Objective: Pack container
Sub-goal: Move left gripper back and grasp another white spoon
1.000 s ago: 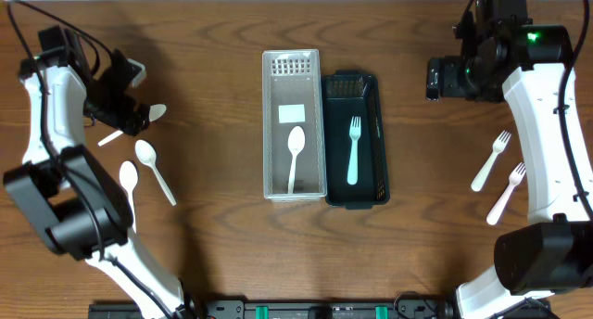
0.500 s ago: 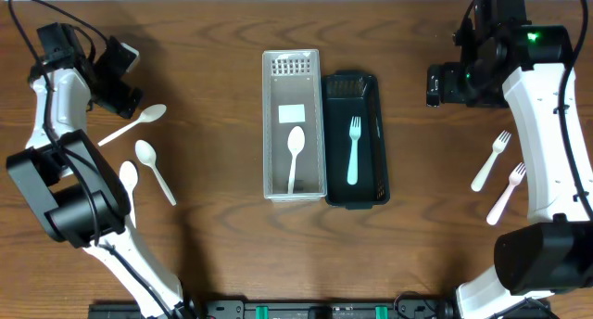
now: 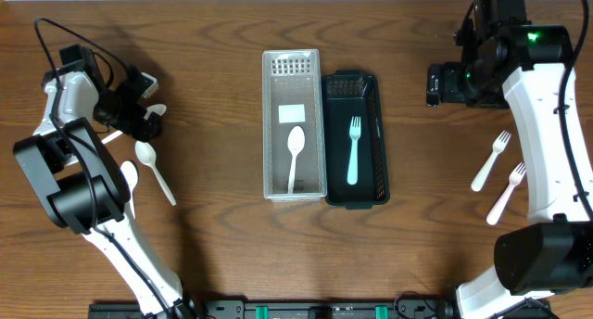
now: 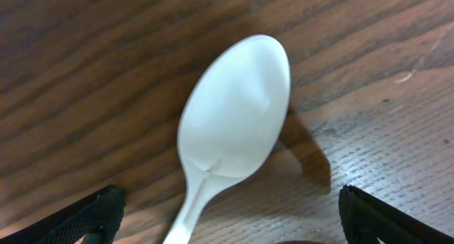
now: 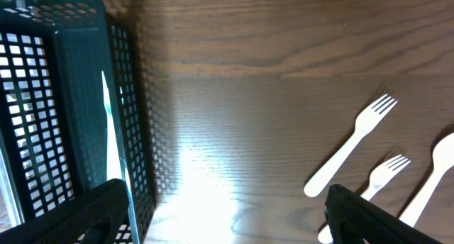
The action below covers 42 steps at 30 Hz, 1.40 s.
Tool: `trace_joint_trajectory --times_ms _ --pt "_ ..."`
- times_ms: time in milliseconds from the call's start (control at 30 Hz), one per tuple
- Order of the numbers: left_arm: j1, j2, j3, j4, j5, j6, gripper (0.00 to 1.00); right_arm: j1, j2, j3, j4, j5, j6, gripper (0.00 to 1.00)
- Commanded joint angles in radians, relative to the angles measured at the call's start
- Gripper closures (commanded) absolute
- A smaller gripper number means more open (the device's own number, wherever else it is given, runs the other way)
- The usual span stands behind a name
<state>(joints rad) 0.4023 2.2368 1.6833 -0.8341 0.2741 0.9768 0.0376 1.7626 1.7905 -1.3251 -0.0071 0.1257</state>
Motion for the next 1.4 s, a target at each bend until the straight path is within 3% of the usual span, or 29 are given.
trace_joint_trajectory --times_ms 0,400,833,1067,1233,1367 --pt "0.001 0.019 0.004 -0.017 0.024 0.016 0.02 -0.012 0.003 0.008 -0.008 0.003 0.020 0.08" --pt "0.002 0.019 0.002 -0.044 -0.111 -0.010 0.02 -0.012 0.003 0.008 -0.037 0.003 0.019 0.08" --pt "-0.004 0.019 0.002 -0.040 -0.101 -0.010 0.01 -0.012 0.003 0.008 -0.050 0.002 0.019 0.08" --pt "-0.004 0.019 0.002 -0.040 -0.102 -0.010 0.27 -0.012 0.003 0.008 -0.053 0.002 0.019 0.08" --pt "-0.004 0.019 0.002 -0.040 -0.101 -0.010 0.40 -0.012 0.003 0.008 -0.053 0.002 0.019 0.08" --pt "-0.004 0.019 0.002 -0.040 -0.101 -0.010 0.62 -0.012 0.003 0.008 -0.056 0.002 0.019 0.08"
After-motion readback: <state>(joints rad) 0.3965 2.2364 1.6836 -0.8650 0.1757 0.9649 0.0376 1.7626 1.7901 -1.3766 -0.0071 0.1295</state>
